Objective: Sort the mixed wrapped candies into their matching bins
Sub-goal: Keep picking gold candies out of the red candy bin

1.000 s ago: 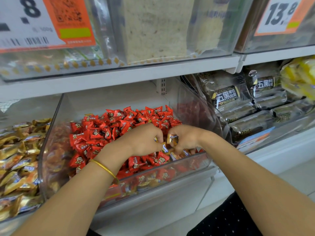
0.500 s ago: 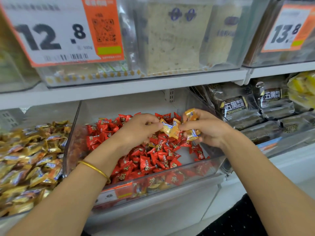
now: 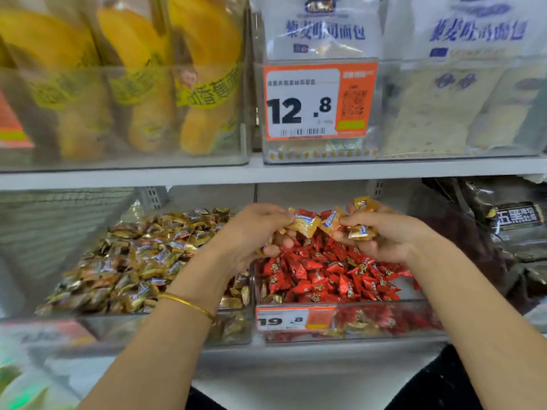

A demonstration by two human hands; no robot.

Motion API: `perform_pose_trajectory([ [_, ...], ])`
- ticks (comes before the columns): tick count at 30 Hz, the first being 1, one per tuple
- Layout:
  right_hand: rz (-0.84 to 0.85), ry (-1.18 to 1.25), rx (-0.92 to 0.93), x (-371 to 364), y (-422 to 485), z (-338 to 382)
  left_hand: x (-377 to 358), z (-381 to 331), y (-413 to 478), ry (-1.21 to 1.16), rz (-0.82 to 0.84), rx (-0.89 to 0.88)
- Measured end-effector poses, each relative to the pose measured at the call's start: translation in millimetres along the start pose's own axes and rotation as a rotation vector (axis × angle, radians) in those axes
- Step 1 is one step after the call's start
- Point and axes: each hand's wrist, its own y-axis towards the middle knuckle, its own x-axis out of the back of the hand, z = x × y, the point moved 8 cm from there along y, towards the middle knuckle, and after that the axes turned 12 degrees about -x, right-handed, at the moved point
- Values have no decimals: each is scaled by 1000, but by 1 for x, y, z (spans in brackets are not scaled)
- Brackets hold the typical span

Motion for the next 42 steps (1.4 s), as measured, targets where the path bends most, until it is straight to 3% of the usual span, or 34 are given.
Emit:
perform_pose_trajectory([
  [11,-10,130,-13,17,10,-1,2,1,16,38,-26,-48],
  [20,-6,24,36,1,24,-3,-3,4,25,118,-60,-97],
  [28,11,15,126,-14,15,5,26,-3,18,38,-213,-130],
  [34,209,-195,198,-97,-2,7,102,2,-8,50,-426,-104],
  [38,144,-569,292,-173,7,9,153,15,-21,242,-580,-105],
  [40,85,-725,320,-202,15,11,162,20,-22,137,-615,-100],
  [42,121,-822,213,-219,26,6,161,22,-23,-138,-628,-88],
])
